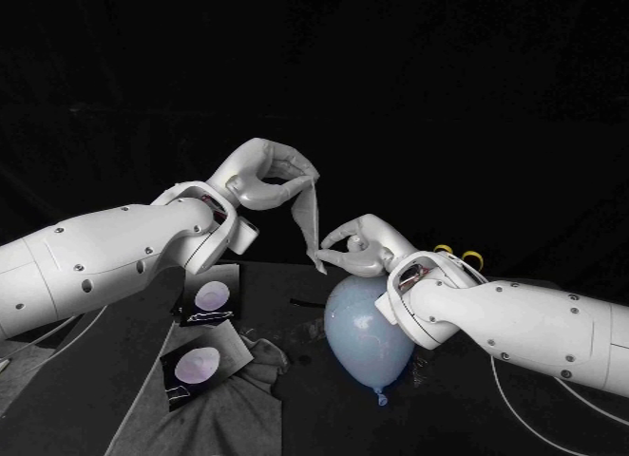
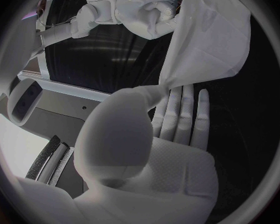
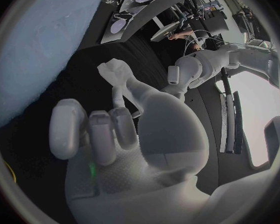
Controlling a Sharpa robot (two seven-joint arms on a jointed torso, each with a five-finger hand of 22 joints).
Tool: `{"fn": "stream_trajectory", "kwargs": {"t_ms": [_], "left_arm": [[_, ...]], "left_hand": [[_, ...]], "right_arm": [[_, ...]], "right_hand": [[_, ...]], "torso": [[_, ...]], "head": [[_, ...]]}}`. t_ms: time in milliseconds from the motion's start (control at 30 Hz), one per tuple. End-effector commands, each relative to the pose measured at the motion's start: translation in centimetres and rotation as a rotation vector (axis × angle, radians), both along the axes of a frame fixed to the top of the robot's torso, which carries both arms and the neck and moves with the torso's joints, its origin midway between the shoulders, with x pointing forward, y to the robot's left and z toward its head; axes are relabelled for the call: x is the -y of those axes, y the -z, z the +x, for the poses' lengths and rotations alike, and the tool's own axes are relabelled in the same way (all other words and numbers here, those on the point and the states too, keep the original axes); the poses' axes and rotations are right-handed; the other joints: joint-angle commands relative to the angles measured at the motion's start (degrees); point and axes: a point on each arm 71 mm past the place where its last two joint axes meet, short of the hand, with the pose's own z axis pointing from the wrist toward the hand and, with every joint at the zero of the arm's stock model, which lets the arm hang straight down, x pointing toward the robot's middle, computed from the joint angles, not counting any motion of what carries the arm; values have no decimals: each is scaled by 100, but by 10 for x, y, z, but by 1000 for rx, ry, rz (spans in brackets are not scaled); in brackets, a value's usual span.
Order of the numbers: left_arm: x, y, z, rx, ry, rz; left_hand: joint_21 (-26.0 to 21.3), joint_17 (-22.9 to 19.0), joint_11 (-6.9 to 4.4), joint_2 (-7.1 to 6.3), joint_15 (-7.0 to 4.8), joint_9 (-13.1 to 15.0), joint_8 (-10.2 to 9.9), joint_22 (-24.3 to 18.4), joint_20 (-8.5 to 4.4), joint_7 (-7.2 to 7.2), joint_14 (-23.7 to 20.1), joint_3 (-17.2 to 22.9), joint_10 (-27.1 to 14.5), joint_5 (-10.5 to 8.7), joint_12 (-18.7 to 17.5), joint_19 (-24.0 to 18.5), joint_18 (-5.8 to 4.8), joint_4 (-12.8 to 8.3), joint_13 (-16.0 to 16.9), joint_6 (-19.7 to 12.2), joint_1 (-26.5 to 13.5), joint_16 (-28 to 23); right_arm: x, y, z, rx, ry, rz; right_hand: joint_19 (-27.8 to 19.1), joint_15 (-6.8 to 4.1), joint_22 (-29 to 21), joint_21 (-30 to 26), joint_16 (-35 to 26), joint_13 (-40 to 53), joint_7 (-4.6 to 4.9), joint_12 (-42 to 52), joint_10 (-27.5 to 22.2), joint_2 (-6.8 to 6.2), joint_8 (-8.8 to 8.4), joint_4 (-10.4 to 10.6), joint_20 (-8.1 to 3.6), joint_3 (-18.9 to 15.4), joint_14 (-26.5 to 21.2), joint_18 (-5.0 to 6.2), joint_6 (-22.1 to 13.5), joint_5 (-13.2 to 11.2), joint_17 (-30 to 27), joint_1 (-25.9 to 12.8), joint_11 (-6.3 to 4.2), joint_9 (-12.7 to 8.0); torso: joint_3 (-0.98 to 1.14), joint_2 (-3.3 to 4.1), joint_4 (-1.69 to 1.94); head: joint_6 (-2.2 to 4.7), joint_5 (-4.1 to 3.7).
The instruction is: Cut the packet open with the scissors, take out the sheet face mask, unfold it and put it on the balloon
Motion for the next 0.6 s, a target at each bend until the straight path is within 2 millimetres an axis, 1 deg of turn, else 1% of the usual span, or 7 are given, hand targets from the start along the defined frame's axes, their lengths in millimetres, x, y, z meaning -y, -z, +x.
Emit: {"fn": "stream_trajectory", "kwargs": {"t_ms": [33, 167, 267, 367, 400, 533, 600], "left_arm": [[2, -3, -1, 6, 8, -14], [1, -3, 0, 6, 7, -14], [1, -3, 0, 5, 6, -15], [1, -3, 0, 4, 5, -16], [1, -3, 0, 4, 4, -17], [1, -3, 0, 1, 2, -21], [0, -3, 0, 0, 0, -22]], "left_hand": [[37, 7, 42, 56, -6, 156, 13, 7, 6, -8, -35, 28, 6, 28, -29, -46, -35, 7, 3, 36, -6, 31], [37, 7, 42, 56, -6, 156, 13, 7, 6, -8, -35, 28, 6, 28, -29, -46, -35, 7, 3, 36, -6, 31], [37, 7, 42, 56, -6, 156, 13, 7, 6, -8, -35, 28, 6, 28, -29, -46, -35, 7, 3, 36, -6, 31], [37, 7, 42, 56, -6, 156, 13, 7, 6, -8, -35, 28, 6, 28, -29, -46, -35, 7, 3, 36, -6, 31], [37, 7, 42, 56, -6, 156, 13, 7, 6, -8, -35, 28, 6, 28, -29, -46, -35, 7, 3, 36, -6, 31], [37, 7, 42, 56, -6, 156, 13, 7, 6, -8, -35, 28, 6, 28, -29, -46, -35, 7, 3, 36, -6, 31], [37, 7, 42, 56, -6, 156, 13, 7, 6, -8, -35, 28, 6, 28, -29, -46, -35, 7, 3, 36, -6, 31]], "right_arm": [[-2, 0, -1, 5, 2, -5], [-4, 0, -2, 2, -19, -8], [-6, 0, -4, 6, -37, -7], [-8, 0, -5, 8, -49, -6], [-9, 0, -5, 9, -54, -5], [-12, 1, -6, 10, -67, -6], [-13, 1, -6, 9, -72, -7]], "right_hand": [[39, -103, 1076, 16, 27, 856, -5, 40, 120, 23, 55, 6, -22, -8, 647, -65, -4, -23, 1510, 93, -21, -2], [55, -123, 1086, 51, 27, 896, -42, 85, 155, 63, 121, 9, -34, -8, 647, -71, 90, -23, 1510, 172, -50, 16], [94, -170, 1110, 136, 27, 1017, -119, 218, 257, 183, 218, -58, -62, 85, 647, -86, 238, -22, 1510, 368, -115, 49], [135, -237, 1136, 227, 27, 1162, -211, 377, 376, 342, 344, -200, -113, 248, 647, -103, 407, -21, 1510, 640, -197, 104], [144, -256, 1141, 246, 27, 1189, -229, 406, 399, 381, 379, -237, -132, 285, 647, -107, 437, -22, 1510, 696, -214, 124], [197, -298, 1174, 366, 27, 1374, -257, 608, 542, 498, 527, -346, -186, 428, 647, -132, 499, -20, 1510, 810, -249, 225], [206, -303, 1180, 389, 27, 1402, -263, 638, 563, 507, 569, -363, -196, 470, 647, -137, 503, -20, 1510, 798, -255, 258]], "torso": [[1, -2, 4], [0, -2, 3], [1, -3, -1], [0, -2, 1], [1, -1, 3], [3, 0, 2], [1, 2, 3]], "head": [[-1, -3], [-2, -2], [-5, -5], [-6, -5], [-5, -8], [-5, -10], [-8, -10]]}}
